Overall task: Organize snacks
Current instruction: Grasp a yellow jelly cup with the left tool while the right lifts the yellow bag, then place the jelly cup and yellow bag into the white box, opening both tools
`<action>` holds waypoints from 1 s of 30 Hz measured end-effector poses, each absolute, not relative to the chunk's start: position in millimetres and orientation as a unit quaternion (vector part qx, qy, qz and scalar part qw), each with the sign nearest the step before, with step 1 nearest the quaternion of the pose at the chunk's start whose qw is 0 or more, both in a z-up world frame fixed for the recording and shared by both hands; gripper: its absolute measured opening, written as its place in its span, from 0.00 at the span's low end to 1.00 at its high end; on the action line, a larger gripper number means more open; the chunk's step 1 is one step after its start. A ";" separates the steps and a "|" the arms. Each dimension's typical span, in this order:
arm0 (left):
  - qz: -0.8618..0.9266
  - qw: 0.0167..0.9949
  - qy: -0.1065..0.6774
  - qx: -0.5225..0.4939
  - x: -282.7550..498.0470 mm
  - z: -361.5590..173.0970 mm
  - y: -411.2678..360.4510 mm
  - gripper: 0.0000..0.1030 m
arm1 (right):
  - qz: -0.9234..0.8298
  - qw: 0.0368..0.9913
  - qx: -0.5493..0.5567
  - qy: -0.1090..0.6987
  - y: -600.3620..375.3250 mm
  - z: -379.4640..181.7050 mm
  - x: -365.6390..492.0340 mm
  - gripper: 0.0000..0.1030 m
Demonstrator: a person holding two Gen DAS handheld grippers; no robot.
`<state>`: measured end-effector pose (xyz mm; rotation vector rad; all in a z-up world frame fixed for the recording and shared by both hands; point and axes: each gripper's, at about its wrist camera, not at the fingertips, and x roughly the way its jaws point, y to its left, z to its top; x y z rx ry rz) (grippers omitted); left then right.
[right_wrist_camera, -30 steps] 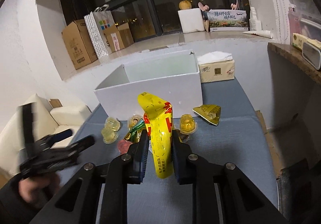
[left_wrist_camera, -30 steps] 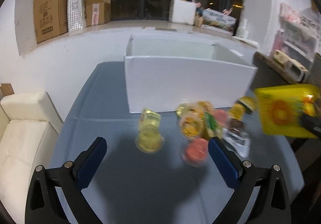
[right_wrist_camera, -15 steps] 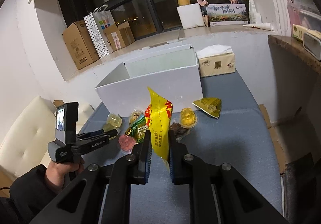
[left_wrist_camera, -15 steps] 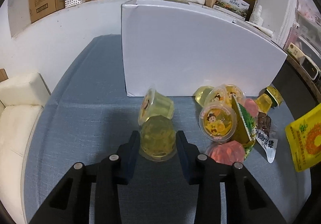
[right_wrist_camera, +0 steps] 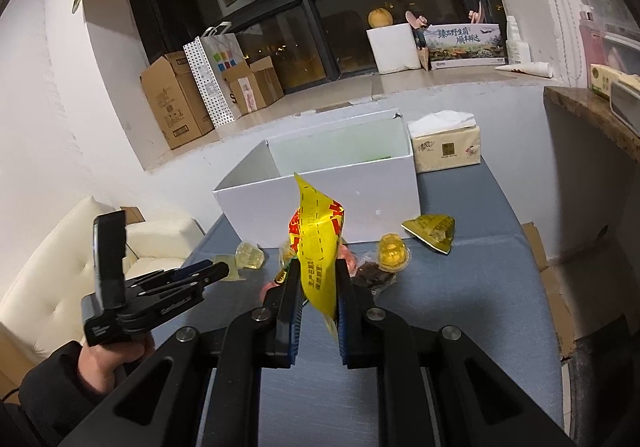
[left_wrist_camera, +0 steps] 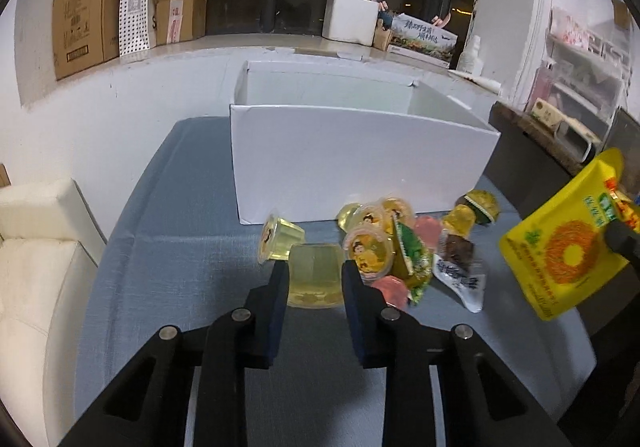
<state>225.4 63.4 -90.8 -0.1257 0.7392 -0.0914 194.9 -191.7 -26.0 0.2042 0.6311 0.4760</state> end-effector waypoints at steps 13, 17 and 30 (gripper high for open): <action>-0.064 0.937 0.339 -0.057 201.5 -66.8 56.8 0.28 | 0.250 0.915 0.094 0.303 -179.3 -22.1 194.5 0.14; -0.071 0.941 0.327 -0.051 204.5 -54.3 52.0 0.28 | 0.259 0.915 0.090 0.297 -174.5 -14.7 200.9 0.14; -0.068 0.961 0.266 -0.016 289.3 27.3 50.6 0.28 | 0.276 0.926 0.086 0.244 -159.0 61.4 299.6 0.14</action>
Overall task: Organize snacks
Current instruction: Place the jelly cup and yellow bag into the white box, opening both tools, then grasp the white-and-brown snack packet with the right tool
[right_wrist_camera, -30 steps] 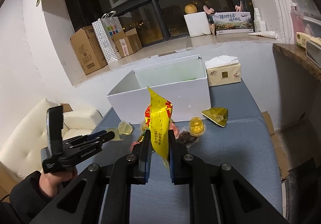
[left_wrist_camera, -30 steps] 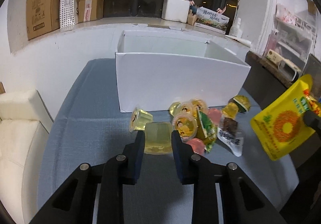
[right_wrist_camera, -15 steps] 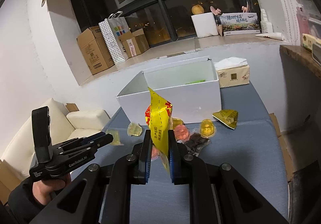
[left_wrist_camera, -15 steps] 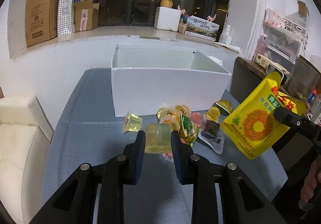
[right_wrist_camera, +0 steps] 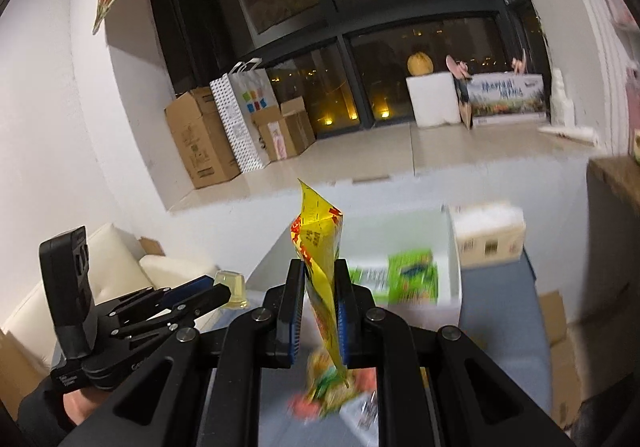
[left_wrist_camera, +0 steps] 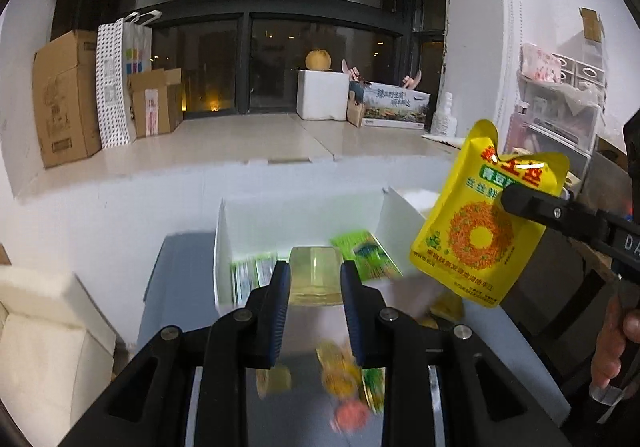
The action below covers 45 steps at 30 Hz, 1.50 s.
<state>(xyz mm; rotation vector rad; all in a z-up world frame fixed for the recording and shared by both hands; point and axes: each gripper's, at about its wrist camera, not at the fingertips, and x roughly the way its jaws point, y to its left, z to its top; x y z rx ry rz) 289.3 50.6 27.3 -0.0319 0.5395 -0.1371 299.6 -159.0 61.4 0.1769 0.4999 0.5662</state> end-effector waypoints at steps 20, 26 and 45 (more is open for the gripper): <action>-0.005 0.955 0.293 0.044 393.5 -16.7 55.0 0.93 | 0.238 0.920 0.086 0.299 -156.9 13.0 410.8 0.94; -0.008 0.950 0.311 0.032 382.5 -19.7 55.9 1.00 | 0.239 0.920 0.099 0.294 -169.1 12.6 390.5 0.98; -0.022 0.940 0.336 -0.054 182.2 -46.4 62.5 1.00 | 0.206 0.901 0.061 0.377 -192.8 -68.4 233.0 1.00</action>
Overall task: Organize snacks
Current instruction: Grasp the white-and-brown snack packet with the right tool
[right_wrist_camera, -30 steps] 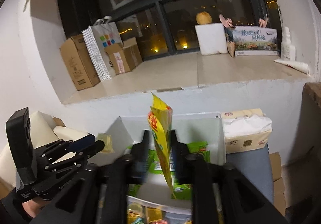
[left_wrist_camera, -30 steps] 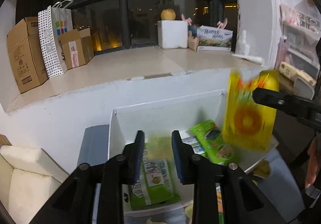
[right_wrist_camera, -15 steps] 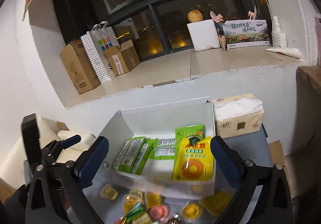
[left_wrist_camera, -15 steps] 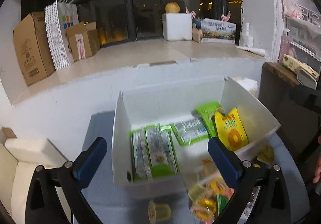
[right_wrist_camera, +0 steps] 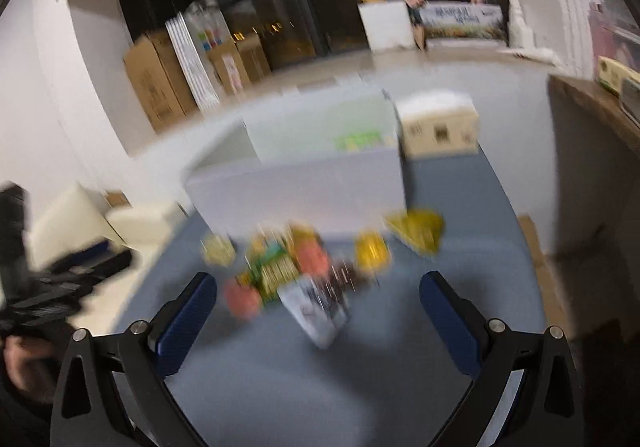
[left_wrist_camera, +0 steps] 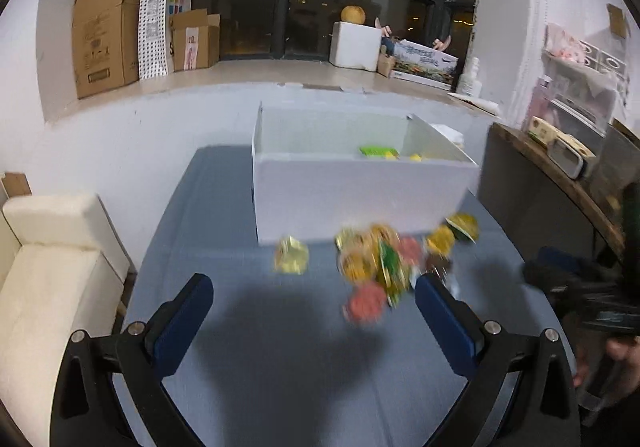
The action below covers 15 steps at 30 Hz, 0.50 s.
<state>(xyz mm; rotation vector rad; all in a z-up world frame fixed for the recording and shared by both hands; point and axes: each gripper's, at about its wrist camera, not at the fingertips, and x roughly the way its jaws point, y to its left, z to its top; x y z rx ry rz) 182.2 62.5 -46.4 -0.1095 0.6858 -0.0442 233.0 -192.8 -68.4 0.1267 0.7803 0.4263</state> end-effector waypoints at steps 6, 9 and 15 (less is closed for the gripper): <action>-0.020 0.936 0.342 -0.074 130.9 -58.2 66.5 1.00 | 0.194 0.891 0.076 0.403 -181.5 -100.9 235.1 1.00; -0.019 0.934 0.349 -0.080 117.6 -64.3 70.6 1.00 | 0.188 0.889 0.043 0.415 -161.5 -111.8 247.7 1.00; -0.020 0.930 0.354 -0.093 110.9 -71.5 79.0 1.00 | 0.171 0.881 0.028 0.440 -145.3 -132.8 273.6 1.00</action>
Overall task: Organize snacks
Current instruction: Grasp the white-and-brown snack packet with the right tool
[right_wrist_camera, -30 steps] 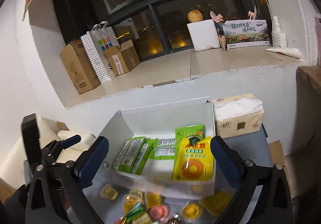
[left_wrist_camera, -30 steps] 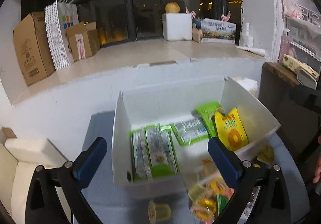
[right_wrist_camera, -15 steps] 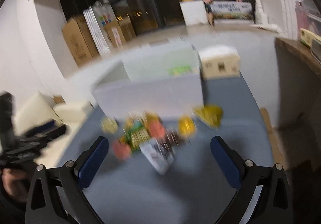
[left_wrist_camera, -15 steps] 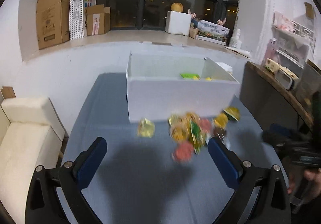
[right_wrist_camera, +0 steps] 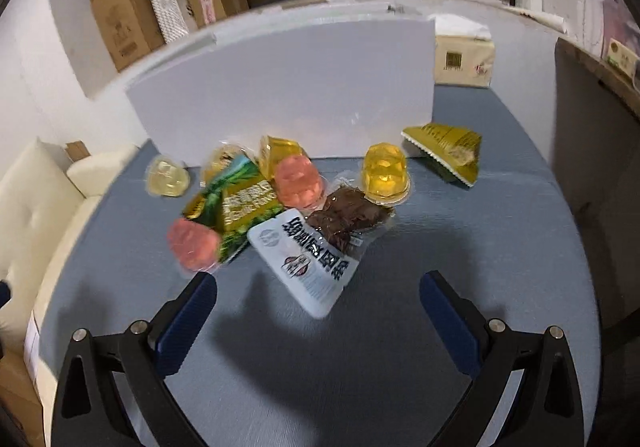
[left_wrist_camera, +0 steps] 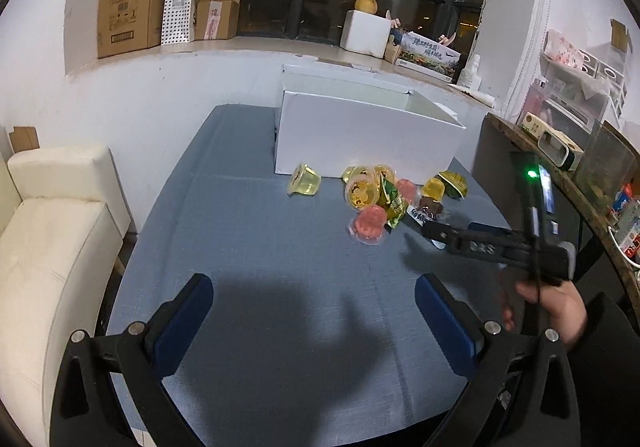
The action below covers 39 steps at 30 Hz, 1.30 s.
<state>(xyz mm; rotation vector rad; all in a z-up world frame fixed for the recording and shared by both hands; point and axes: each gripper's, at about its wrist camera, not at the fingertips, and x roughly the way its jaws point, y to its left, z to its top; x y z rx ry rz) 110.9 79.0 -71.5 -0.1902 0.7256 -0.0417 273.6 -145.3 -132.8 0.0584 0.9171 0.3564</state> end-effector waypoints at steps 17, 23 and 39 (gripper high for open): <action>-0.026 0.927 0.360 -0.105 122.0 -85.6 85.8 1.00 | 0.098 0.889 0.017 0.448 -126.7 -142.9 319.5 1.00; -0.031 0.926 0.361 -0.105 122.2 -87.5 82.9 1.00 | 0.112 0.892 -0.022 0.438 -125.9 -138.3 304.6 0.56; -0.049 0.926 0.364 -0.089 125.6 -87.5 59.6 1.00 | 0.191 0.885 -0.007 0.425 -153.8 -120.9 255.7 0.18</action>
